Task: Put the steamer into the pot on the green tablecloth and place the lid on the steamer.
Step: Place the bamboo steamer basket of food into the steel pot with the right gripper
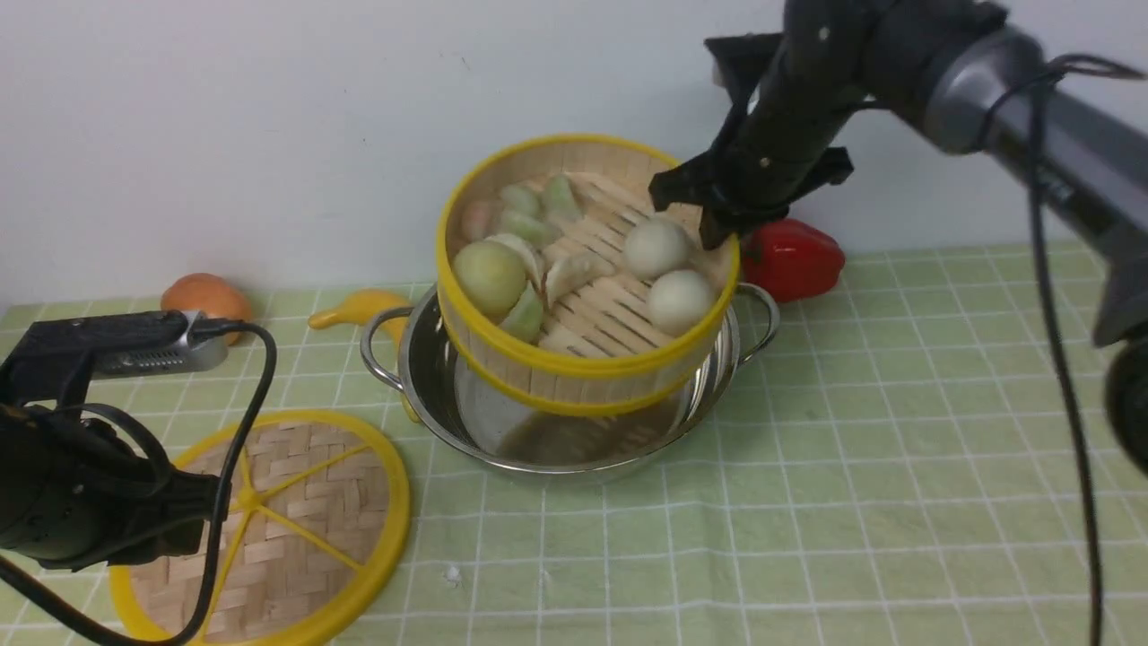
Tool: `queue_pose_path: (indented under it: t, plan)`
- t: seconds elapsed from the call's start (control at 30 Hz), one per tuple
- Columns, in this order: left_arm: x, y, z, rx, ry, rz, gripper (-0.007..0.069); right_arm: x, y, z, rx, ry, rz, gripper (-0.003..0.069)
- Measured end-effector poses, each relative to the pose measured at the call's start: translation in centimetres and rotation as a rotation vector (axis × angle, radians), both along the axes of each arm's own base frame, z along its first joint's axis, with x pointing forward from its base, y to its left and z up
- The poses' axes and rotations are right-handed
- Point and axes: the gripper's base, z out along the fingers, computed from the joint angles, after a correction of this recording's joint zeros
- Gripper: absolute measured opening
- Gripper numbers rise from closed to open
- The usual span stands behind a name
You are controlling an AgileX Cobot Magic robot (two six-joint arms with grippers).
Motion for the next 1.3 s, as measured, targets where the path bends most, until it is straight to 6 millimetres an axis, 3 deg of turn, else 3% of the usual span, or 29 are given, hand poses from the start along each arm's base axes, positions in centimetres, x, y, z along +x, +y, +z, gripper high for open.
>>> queue_pose_path:
  t: [0.03, 0.17, 0.57, 1.3]
  plan:
    - [0.0, 0.0, 0.0, 0.0, 0.0, 0.0, 0.0155, 0.7, 0.8, -1.0, 0.002, -0.007, 0.009, 0.0053]
    - [0.0, 0.0, 0.0, 0.0, -0.001, 0.0, 0.0155, 1.4, 1.7, -2.1, 0.01, -0.022, 0.018, 0.0053]
    - [0.0, 0.0, 0.0, 0.0, -0.001, 0.0, 0.0155, 2.0, 2.0, -6.3, -0.016, 0.051, 0.001, 0.0053]
    - [0.0, 0.0, 0.0, 0.0, 0.0, 0.0, 0.0155, 2.1, 1.9, -6.8, -0.027, 0.058, -0.009, 0.0053]
